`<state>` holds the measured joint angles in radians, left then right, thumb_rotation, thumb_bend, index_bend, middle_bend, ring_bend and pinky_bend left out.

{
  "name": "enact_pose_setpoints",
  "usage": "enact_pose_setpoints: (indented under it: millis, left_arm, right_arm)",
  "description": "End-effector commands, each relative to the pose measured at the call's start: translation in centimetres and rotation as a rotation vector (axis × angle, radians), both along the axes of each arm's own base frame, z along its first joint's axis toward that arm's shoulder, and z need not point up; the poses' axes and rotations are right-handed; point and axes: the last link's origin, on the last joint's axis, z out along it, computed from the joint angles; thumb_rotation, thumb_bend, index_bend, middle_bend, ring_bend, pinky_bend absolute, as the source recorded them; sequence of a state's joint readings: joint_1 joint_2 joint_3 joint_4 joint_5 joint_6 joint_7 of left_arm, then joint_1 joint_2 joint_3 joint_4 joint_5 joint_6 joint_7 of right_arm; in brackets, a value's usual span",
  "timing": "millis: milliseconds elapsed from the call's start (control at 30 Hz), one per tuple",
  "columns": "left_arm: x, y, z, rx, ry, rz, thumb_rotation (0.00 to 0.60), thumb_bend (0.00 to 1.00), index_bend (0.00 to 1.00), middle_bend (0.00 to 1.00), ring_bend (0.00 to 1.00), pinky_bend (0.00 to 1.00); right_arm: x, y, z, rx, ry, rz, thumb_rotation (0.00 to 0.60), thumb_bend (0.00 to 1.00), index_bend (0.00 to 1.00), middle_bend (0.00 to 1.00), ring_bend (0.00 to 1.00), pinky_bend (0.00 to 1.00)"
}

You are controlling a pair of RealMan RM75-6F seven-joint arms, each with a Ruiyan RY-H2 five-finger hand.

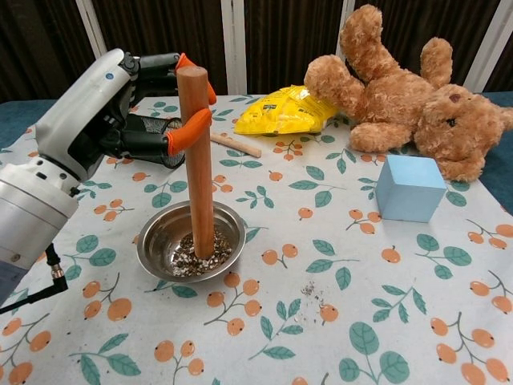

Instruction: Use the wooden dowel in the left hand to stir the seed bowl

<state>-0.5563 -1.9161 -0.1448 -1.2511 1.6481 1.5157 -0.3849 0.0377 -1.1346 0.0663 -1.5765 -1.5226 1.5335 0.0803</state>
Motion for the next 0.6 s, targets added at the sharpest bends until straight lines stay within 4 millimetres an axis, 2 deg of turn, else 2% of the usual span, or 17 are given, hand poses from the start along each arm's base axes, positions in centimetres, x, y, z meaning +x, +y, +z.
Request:
enact_pose_setpoints:
  millis: [33,367,600]
  left_arm:
    - [-0.14,-0.05,-0.1,-0.003,-0.002,0.0,0.6,1.0,0.59,0.68,0.23,0.1]
    - [-0.79,-0.31,-0.47,-0.011,0.009,0.001,0.6,1.0,0.59,0.68,0.23,0.1]
    - [0.21,-0.29,0.19,0.004,-0.029,-0.025,0.6,1.0,0.59,0.68,0.23,0.1]
  right_arm:
    - [0.01,0.01,-0.02,0.0,0.0,0.0,0.6,0.3,0.0,0.0,0.0,0.0]
    - [0.06,0.09,-0.03,0.001,-0.002,0.0,0.6,0.3,0.0,0.0,0.0,0.0]
    - [0.05,0.03,0.01,-0.001,-0.005,0.001,0.6,0.3,0.0,0.0,0.0,0.0]
